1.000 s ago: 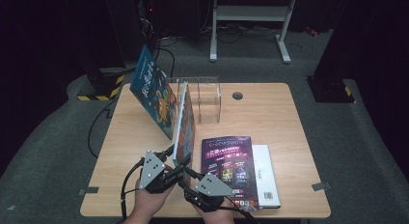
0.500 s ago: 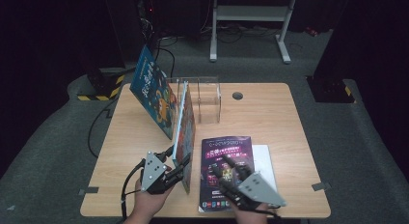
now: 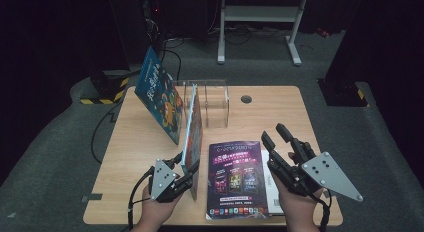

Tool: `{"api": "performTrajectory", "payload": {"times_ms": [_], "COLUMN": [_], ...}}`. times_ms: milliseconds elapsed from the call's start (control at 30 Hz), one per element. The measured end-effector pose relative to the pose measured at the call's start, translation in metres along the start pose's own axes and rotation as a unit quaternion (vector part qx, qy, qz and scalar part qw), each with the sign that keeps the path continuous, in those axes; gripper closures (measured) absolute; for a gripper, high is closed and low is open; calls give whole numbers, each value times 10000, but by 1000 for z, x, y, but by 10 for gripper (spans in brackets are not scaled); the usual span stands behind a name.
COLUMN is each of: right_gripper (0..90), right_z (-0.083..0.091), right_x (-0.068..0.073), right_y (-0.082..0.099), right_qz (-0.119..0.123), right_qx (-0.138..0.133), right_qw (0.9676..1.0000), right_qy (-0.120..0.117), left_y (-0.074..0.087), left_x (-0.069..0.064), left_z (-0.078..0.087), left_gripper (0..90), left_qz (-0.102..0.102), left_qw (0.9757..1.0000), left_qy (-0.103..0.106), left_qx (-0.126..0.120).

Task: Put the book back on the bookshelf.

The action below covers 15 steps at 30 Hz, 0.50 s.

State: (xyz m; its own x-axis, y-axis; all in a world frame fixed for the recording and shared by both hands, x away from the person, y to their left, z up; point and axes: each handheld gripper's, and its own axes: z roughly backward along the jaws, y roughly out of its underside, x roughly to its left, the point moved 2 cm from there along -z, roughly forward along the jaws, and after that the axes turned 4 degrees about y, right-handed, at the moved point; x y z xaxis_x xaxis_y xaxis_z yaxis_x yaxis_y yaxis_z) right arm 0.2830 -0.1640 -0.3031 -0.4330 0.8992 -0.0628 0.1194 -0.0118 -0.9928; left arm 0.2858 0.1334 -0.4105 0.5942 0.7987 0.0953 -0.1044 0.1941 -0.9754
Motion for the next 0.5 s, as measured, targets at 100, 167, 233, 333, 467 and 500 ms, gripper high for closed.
{"api": "performTrajectory", "payload": {"times_ms": [100,167,233,333,467,500], "right_gripper": [565,564,564,564,566,566], "right_z": [0,2,3,6,10,11], "right_x": [-7,-9,-11,-15,-21,-22], "right_y": [21,38,57,85,116,121], "right_qz": [-109,-107,-71,-114,-189,-192], "right_qx": [292,495,720,1068,1404,1452], "right_qw": [9995,9987,9974,9942,9899,9892], "right_qy": [0,6,2,6,44,55], "left_y": [2,4,7,12,12,12], "left_x": [-2,-3,-5,-7,-2,0], "left_z": [-1,0,-1,-4,-3,-2], "left_gripper": [518,526,534,545,637,647], "left_qz": [-48,-55,-86,-187,-155,-107], "left_qw": [9999,9998,9993,9978,9957,9956], "left_qy": [-75,-186,-309,-556,-831,-843], "left_qx": [53,85,171,313,369,384]}}
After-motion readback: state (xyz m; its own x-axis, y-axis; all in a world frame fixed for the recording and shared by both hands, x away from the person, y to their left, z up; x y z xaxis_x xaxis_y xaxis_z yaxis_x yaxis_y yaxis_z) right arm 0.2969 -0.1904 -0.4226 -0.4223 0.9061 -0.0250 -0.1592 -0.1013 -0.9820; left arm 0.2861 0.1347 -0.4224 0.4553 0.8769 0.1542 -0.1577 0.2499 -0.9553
